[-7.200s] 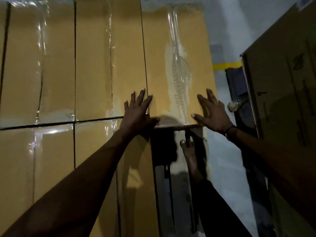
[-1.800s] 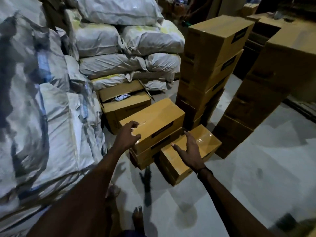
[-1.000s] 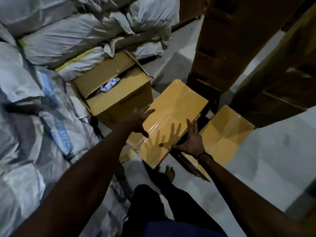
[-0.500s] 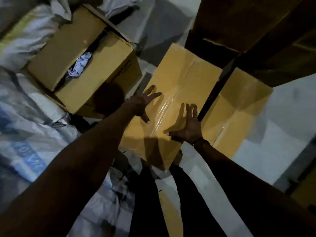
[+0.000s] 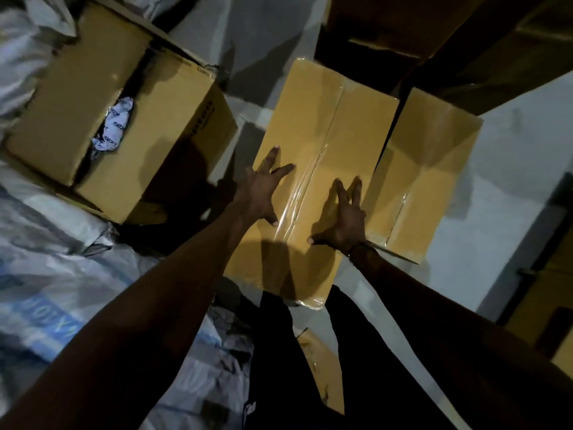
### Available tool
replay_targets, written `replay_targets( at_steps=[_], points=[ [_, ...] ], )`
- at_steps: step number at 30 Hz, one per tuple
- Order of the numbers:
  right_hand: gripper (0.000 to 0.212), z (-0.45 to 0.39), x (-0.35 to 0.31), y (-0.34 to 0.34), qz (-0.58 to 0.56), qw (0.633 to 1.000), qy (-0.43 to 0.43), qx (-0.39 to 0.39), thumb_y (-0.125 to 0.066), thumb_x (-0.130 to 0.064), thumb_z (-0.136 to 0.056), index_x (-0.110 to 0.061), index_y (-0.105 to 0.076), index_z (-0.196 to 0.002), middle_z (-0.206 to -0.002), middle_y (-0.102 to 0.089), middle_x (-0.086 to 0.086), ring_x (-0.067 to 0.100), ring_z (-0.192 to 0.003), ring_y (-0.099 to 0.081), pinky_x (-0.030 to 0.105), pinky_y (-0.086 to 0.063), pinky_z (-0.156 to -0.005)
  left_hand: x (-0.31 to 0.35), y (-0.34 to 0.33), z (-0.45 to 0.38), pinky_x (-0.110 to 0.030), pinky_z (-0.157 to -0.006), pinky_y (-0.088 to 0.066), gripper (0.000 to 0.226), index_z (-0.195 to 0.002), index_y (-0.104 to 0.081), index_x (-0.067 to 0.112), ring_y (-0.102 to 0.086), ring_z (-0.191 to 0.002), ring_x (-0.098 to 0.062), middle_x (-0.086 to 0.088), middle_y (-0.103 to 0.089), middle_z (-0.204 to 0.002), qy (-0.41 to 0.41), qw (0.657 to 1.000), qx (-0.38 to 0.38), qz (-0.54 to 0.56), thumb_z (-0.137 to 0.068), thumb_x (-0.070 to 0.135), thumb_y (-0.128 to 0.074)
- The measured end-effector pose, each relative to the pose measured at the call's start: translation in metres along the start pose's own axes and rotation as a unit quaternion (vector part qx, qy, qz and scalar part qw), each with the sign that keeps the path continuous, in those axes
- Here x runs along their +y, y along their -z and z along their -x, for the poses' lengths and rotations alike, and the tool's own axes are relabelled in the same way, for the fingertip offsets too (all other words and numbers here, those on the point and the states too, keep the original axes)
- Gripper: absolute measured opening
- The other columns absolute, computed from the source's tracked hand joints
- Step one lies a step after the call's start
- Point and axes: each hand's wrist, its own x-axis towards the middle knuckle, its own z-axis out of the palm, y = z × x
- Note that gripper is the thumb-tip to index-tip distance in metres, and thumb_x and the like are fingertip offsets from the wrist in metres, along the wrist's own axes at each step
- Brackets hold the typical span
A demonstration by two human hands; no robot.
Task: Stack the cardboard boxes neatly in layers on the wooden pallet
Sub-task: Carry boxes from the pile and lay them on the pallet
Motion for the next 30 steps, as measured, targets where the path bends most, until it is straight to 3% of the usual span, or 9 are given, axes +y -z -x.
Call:
replay_targets(
  at_steps=[8, 14, 20, 25, 30],
  points=[
    [0.166, 0.081, 0.009, 0.054, -0.05, 0.997, -0.031, 0.057, -0.104, -0.046, -0.03, -0.024, -0.009, -0.164, -0.169, 0.023, 0.005, 0.035, -0.157, 0.0, 0.066, -0.026, -0.118, 0.059, 0.034, 0.049, -0.072, -0.11, -0.035, 0.151, -0.159, -0.009, 0.046, -0.012, -0.148, -0.056, 0.003, 0.027, -0.167, -0.058, 0.998, 0.011, -0.009, -0.042, 0.035, -0.104],
    [0.167, 0.145, 0.031, 0.108, -0.096, 0.984, -0.087, 0.121, -0.105, -0.042, -0.028, -0.025, -0.009, -0.164, -0.169, 0.022, 0.004, 0.035, -0.157, -0.001, 0.066, -0.017, -0.121, 0.131, 0.067, 0.076, -0.076, -0.113, -0.027, 0.149, -0.159, -0.008, 0.046, 0.001, -0.153, -0.052, 0.003, 0.033, -0.165, -0.143, 0.989, 0.037, -0.028, -0.044, 0.036, -0.103],
    [0.165, 0.206, 0.082, 0.161, -0.131, 0.962, -0.142, 0.191, -0.106, -0.037, -0.031, -0.028, -0.009, -0.164, -0.169, 0.022, 0.002, 0.031, -0.157, 0.001, 0.064, -0.012, -0.122, 0.243, 0.093, 0.099, -0.069, -0.118, -0.027, 0.145, -0.161, -0.01, 0.042, -0.004, -0.153, -0.049, 0.001, 0.032, -0.166, -0.218, 0.973, 0.026, -0.069, -0.05, 0.031, -0.103],
    [0.164, 0.259, 0.157, 0.2, -0.144, 0.941, -0.185, 0.243, -0.106, -0.04, -0.031, -0.029, -0.01, -0.164, -0.17, 0.021, 0.002, 0.033, -0.157, -0.002, 0.062, -0.02, -0.123, 0.352, 0.086, 0.114, -0.065, -0.114, -0.035, 0.141, -0.161, -0.014, 0.042, -0.006, -0.151, -0.052, 0.003, 0.031, -0.166, -0.271, 0.958, 0.011, -0.088, -0.053, 0.024, -0.102],
    [0.162, 0.318, 0.24, 0.233, -0.161, 0.915, -0.235, 0.286, -0.105, -0.039, -0.033, -0.03, -0.01, -0.164, -0.169, 0.023, -0.001, 0.035, -0.157, -0.002, 0.062, -0.022, -0.122, 0.471, 0.061, 0.131, -0.072, -0.113, -0.033, 0.137, -0.16, -0.015, 0.043, 0.001, -0.151, -0.054, 0.007, 0.033, -0.165, -0.318, 0.942, -0.012, -0.105, -0.057, 0.016, -0.1]
  ],
)
